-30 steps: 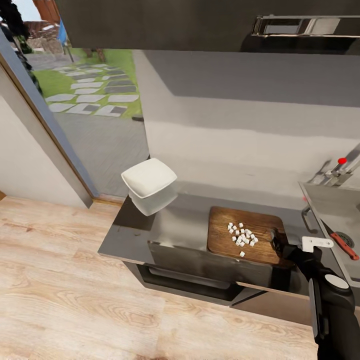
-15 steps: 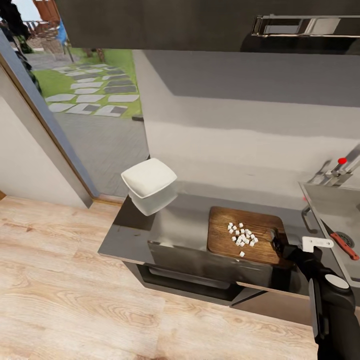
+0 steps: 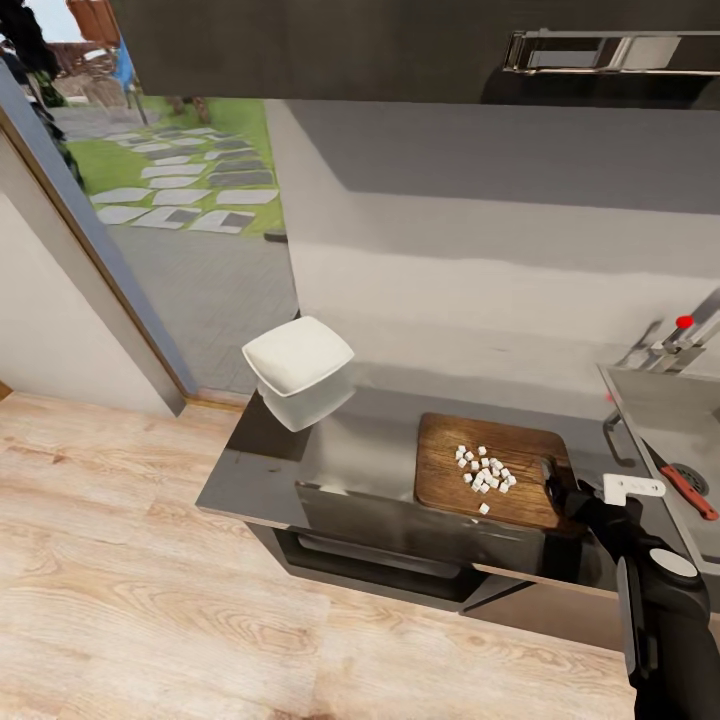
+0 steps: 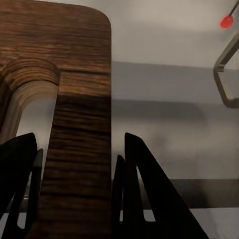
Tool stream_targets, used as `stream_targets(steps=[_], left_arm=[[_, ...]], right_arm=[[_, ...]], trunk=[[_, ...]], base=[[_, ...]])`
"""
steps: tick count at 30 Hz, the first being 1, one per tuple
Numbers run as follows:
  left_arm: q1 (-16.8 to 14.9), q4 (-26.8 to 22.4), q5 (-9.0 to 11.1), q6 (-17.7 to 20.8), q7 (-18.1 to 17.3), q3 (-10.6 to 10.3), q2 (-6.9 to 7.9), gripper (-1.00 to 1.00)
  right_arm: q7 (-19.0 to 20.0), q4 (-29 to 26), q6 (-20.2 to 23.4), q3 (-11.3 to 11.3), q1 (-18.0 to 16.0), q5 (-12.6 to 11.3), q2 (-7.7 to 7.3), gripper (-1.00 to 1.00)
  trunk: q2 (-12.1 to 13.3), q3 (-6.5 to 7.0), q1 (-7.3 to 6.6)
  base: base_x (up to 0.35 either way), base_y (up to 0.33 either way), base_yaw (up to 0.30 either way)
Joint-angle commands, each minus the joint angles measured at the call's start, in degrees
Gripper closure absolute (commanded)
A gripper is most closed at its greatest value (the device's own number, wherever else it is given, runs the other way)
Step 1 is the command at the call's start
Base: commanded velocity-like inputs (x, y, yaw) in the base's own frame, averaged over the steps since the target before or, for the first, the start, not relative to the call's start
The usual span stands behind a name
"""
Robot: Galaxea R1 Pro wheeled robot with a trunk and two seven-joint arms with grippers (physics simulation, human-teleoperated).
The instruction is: In the kitchen, take the Vidalia onion out of the sink, dice it on the chopping board with the paring knife, put the diced onion into the bowl on the countertop, then place both the paring knife and the chopping board into the sink.
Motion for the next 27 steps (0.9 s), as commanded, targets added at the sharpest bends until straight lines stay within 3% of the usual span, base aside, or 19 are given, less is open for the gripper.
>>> stream_targets(steps=[1,17,27], left_arm=[[0.0,-0.1,0.6,-0.1,0.3,-0.4,0.11,-1.0],[0.0,-0.1,0.6,-0.1,0.3,-0.4,0.11,-1.0],[0.0,-0.1,0.6,-0.2,0.3,-0.4,0.1,-1.0]], right_arm=[[0.5,0.6,0.1,-0.2,0.0,1.2,0.06,1.0],[0.5,0.5,0.5,-0.3,0.0,1.3,0.06,1.0],[0.5,0.3,0.5,-0.3,0.0,1.3,0.06,1.0]], trunk=[[-0.1,-0.09,0.04],[-0.1,1.11,0.04],[-0.1,2.03,0.04]], base=[[0.0,0.0,0.0],[-0.005,0.0,-0.062],[-0.206,0.0,-0.075]])
